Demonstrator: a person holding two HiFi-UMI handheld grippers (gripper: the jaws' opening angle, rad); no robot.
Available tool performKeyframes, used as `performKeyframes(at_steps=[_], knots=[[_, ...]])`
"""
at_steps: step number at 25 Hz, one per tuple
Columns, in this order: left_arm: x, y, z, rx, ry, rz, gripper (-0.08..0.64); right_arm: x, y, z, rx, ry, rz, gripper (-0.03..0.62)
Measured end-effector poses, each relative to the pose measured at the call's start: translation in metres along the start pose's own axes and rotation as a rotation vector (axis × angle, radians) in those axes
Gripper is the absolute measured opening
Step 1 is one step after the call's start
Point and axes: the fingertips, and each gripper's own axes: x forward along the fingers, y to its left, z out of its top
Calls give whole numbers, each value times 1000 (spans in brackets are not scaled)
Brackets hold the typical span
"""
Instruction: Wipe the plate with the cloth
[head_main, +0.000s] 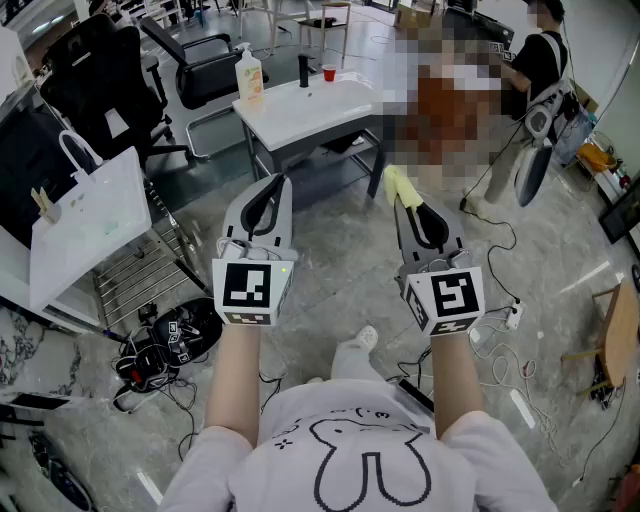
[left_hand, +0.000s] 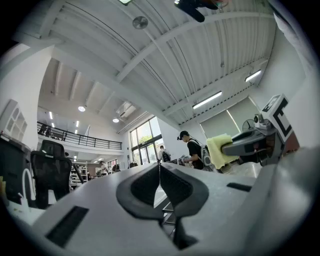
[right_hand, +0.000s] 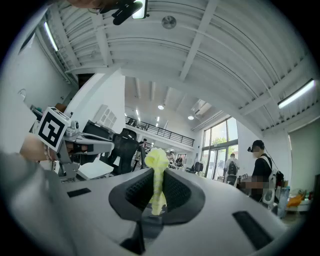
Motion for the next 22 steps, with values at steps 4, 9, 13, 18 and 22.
performKeyframes(at_steps=[4, 9, 13, 18, 22], knots=[[9, -5, -1, 12, 6, 4, 11, 2, -9, -11, 24, 1, 2, 51], [32, -4, -13, 7, 24, 5, 11, 18, -28, -26, 64, 2, -5, 51], [63, 2, -27, 4, 41, 15, 11, 44, -49, -40, 84, 3, -1, 51], [114, 15, -46, 9, 66, 33, 11, 95, -79, -62, 102, 5, 23, 51], [168, 27, -59, 17, 76, 57, 11, 145, -113, -76, 115, -9, 48, 51]])
